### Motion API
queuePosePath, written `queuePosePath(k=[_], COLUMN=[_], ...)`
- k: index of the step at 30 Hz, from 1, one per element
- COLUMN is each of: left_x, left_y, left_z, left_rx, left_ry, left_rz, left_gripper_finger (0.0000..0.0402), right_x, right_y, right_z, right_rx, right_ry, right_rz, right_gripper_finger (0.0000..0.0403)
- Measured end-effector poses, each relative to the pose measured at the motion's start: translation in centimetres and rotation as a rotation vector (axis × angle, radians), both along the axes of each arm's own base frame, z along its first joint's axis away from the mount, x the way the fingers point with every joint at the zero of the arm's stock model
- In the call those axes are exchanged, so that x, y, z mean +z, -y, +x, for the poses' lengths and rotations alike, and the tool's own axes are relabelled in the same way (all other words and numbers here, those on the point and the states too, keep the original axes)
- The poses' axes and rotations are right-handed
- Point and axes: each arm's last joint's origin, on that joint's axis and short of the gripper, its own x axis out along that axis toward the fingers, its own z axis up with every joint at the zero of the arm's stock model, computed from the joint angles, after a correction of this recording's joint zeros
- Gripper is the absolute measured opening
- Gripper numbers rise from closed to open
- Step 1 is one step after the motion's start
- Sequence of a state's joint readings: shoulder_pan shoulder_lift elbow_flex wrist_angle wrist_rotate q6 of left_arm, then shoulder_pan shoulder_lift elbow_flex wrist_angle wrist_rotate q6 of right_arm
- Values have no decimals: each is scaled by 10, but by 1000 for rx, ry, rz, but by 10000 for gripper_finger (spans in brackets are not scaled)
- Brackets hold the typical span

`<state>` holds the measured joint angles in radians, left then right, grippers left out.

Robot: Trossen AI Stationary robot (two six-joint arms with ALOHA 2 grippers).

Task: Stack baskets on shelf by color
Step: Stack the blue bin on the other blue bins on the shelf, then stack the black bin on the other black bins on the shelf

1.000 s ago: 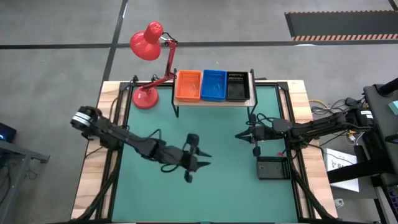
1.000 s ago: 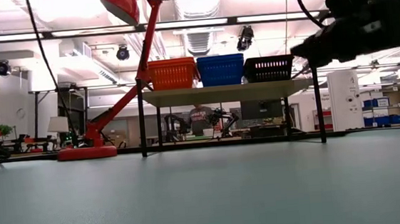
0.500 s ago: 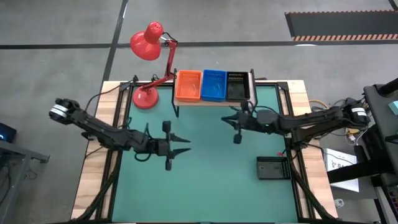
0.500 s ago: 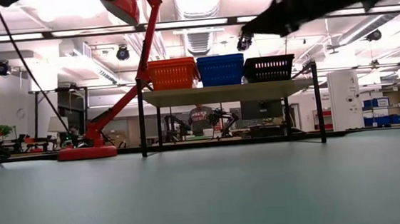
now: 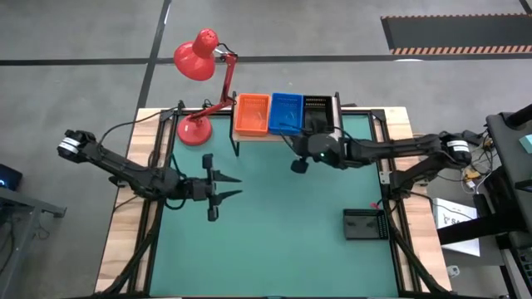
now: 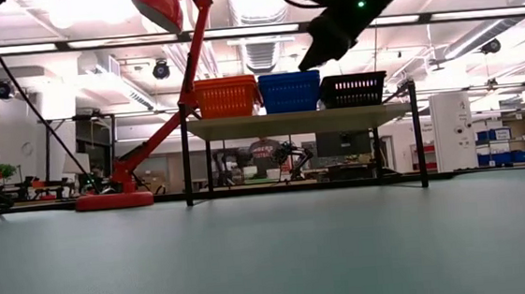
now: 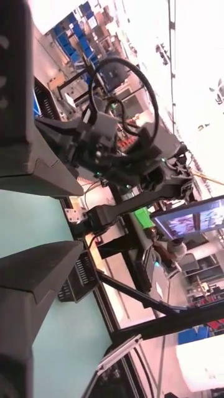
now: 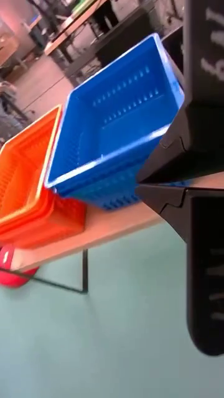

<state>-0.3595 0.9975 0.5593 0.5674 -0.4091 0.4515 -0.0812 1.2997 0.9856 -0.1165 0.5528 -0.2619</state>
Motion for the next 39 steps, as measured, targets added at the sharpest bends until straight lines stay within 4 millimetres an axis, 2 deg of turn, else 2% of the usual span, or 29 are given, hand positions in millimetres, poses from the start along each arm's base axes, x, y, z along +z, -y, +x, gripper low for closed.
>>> queuePosePath(k=[7, 16, 29, 33, 39], left_x=[1, 0, -2, -2, -2], left_y=[0, 0, 4, 5, 6], left_z=[-3, -2, -2, -2, -3], left_rx=[-6, -9, -29, -33, -36], left_ry=[6, 1, -7, -8, -8], left_rz=[-36, -51, -49, -49, -51], left_gripper_finger=[111, 111, 111, 111, 111], right_x=[6, 17, 16, 31, 41], right_y=[13, 14, 15, -1, -38], right_z=[6, 5, -1, -2, -14], right_rx=[-49, -61, -104, 26, 390], right_ry=[-67, -58, -135, -79, -187], right_rz=[18, 30, -9, 98, 477], right_gripper_finger=[9, 9, 9, 9, 9])
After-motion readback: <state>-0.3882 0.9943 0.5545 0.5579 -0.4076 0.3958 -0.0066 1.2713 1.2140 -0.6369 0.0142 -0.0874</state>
